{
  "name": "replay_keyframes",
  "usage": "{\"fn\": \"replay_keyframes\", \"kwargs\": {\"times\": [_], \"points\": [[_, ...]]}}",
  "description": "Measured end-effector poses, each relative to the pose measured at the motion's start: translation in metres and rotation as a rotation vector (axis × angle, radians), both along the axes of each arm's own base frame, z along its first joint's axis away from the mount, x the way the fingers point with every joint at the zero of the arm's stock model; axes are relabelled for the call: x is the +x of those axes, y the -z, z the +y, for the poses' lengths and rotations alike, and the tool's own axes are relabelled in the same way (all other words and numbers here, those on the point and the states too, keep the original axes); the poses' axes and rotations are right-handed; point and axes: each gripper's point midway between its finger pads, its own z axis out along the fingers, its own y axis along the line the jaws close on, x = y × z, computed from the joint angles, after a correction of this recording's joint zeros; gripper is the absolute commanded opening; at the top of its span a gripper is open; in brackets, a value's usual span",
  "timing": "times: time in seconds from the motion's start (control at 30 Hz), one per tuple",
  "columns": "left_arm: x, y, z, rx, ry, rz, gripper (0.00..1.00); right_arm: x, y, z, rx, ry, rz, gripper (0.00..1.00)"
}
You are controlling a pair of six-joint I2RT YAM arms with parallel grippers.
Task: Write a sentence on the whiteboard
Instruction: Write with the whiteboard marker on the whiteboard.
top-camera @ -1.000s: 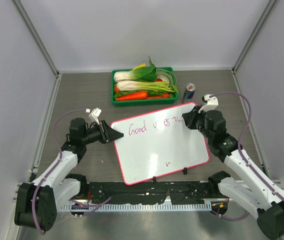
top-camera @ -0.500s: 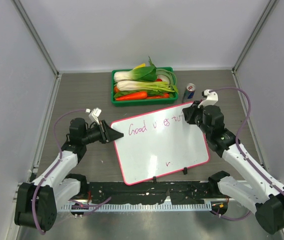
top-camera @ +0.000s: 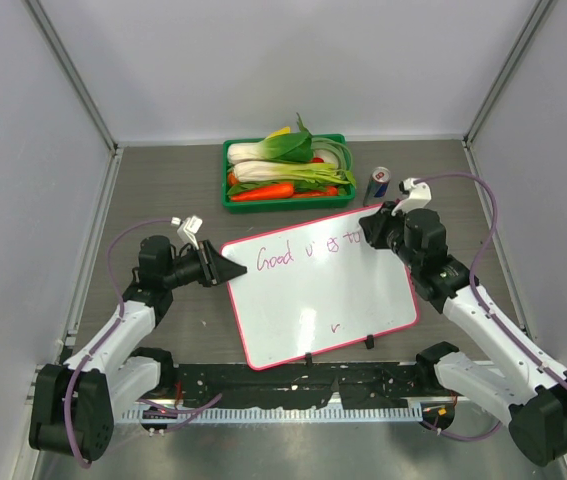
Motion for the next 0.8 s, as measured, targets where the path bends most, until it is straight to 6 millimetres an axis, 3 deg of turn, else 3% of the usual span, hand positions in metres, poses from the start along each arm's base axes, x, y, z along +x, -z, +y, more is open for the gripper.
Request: {"fn": "replay_keyframes", "kwargs": {"times": [0.2,0.43,0.8], "points": [[0.000,0.000,0.000,0.000,0.001,-0.001,0.00,-0.007,-0.002,0.000,0.016,-0.011,0.000,0.01],[0.000,0.000,0.000,0.000,0.001,-0.001,0.00,-0.013,-0.021,-0.002,0.045,-0.010,-0.055,0.02],[0.000,0.000,0.000,0.000,0.001,0.000,0.00,-0.014,-0.021,-0.002,0.047,-0.012,-0.053,0.02]]}}
